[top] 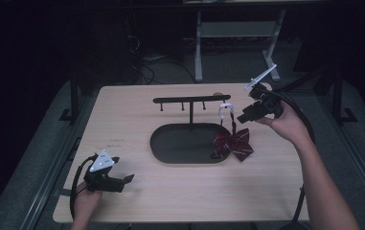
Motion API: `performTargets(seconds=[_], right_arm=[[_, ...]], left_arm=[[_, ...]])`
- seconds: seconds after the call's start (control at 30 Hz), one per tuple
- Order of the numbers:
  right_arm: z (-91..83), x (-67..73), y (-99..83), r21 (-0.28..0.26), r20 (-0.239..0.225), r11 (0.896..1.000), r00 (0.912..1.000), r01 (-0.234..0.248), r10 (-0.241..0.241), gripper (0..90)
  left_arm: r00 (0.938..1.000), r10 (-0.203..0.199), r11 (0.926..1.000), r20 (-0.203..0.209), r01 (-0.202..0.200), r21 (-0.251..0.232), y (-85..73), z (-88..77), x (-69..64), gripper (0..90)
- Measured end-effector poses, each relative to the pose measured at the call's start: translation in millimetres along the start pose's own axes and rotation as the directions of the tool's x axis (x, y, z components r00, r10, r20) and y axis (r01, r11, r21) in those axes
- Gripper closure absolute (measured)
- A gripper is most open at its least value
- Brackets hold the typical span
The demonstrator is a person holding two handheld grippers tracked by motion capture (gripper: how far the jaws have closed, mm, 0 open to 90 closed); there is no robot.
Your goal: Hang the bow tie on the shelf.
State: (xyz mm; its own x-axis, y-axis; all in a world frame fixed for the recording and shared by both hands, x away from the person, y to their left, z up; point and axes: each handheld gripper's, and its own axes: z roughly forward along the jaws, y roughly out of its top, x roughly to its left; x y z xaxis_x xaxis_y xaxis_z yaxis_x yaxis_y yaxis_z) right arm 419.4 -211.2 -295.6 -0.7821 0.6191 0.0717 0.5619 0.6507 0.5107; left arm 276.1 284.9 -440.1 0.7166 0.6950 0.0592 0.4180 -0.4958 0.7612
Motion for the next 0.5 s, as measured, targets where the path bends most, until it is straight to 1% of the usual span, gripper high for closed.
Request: performTargets(seconds=[0.2,0.27,0.3,0.5], right_arm=[[2.2,0.3,-5.8,0.0,-0.005,1.0,1.0,-0.002,0.002,53.0],[3.2,0.6,-7.3,0.006,-0.008,1.0,0.9999,-0.012,0.012,52.6],[4.0,0.1,-8.2,0.005,-0.009,1.0,0.9999,-0.007,0.007,52.6],[6.2,0.7,-13.6,0.003,-0.013,1.0,0.9999,-0.009,0.009,51.9]], left_arm=[[1.0,0.0,1.0,0.001,0.0,0.001,0.1,0.3,-0.3,13.2],[1.0,0.0,1.0,0.001,0.0,0.001,0.1,0.2,-0.3,13.2],[1.0,0.001,1.0,0.001,-0.001,0.001,0.1,0.2,-0.3,13.2],[1.0,0.0,1.0,0.001,0.0,0.002,-0.1,0.2,-0.1,13.2]])
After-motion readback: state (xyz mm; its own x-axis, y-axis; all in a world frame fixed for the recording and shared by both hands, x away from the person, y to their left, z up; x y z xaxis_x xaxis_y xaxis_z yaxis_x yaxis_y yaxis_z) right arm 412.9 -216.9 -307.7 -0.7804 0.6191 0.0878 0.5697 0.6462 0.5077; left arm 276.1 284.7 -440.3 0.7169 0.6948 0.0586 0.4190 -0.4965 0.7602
